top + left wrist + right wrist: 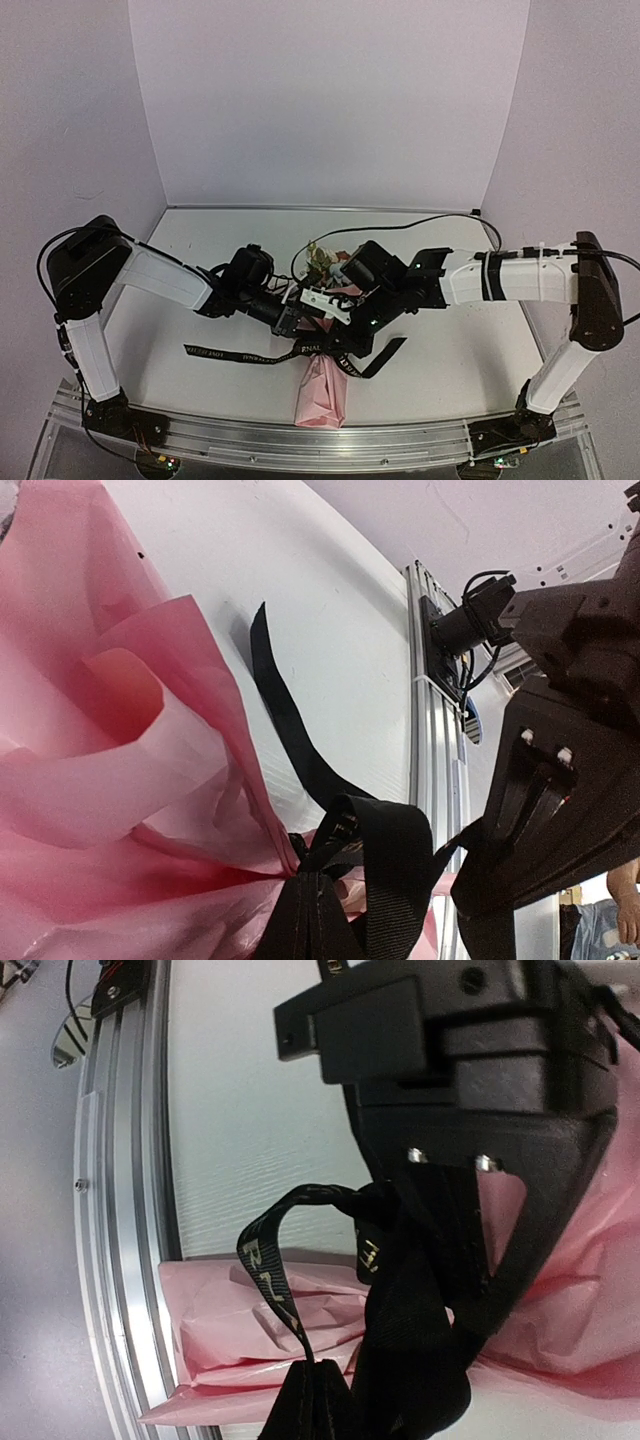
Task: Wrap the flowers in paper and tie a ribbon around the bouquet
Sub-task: Tie the half-tied ribbon around the folded bouquet.
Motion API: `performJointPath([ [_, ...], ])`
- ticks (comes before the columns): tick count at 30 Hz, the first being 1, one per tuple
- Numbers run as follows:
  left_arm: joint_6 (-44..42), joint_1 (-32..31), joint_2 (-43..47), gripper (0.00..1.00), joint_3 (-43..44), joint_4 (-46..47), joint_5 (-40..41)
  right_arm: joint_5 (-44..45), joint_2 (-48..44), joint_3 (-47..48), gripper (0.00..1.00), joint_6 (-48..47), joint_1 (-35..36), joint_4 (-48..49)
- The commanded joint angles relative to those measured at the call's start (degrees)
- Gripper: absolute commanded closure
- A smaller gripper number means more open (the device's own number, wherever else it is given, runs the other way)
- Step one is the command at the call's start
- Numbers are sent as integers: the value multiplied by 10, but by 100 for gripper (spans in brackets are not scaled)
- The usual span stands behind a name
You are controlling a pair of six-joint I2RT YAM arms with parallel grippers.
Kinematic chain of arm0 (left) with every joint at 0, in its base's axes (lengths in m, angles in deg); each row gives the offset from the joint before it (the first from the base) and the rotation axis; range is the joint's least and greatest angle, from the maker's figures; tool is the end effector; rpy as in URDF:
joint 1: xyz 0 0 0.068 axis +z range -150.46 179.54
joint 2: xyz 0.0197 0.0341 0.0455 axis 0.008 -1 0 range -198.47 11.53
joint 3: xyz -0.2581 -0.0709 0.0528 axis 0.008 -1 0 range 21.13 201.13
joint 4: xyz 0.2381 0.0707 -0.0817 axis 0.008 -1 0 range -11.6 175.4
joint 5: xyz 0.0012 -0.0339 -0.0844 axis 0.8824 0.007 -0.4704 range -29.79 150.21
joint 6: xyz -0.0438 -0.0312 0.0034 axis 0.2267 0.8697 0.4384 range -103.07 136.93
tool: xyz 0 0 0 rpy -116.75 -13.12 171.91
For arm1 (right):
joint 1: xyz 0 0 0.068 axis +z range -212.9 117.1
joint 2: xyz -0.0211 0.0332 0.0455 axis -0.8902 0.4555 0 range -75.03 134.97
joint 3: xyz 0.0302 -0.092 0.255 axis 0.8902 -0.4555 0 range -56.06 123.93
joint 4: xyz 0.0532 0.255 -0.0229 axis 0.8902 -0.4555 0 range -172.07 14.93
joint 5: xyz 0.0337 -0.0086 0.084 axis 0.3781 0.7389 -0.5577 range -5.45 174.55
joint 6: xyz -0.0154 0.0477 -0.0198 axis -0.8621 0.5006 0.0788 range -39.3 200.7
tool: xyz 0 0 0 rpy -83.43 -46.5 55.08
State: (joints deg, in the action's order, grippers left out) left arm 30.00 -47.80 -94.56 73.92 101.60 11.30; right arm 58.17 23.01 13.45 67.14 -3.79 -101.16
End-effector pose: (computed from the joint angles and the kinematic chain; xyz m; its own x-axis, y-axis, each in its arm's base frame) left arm 0.2280 -0.2869 0.1478 -0.5995 0.4315 -0.6741 0.7752 0.1034 -0.6232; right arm 0.1723 0.3189 0.2242 -0.1955 -0.7362 -0.6479 -0.9739 0.0683 0.2164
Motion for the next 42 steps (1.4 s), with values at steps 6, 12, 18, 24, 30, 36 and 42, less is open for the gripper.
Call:
performJointPath([
  [6,36,8,61,100,-37,72,72,119,-65,-55,100,91,-3,7],
  [12,46,8,79,100,-55,77,103,195,-90,-93,100,130,-6,6],
  [18,69,8,96,100,-84,91,138,216,-87,-110,100,188,-18,5],
  [24,103,7,124,100,-128,120,182,221,-86,-126,100,224,-31,4],
  [30,124,4,151,100,-155,132,207,226,-94,-150,100,235,-31,1],
  [36,150,3,177,100,-192,148,231,245,-112,-186,100,238,-32,0],
  [42,178,3,203,100,-227,145,261,225,-111,-196,100,247,-32,-1],
])
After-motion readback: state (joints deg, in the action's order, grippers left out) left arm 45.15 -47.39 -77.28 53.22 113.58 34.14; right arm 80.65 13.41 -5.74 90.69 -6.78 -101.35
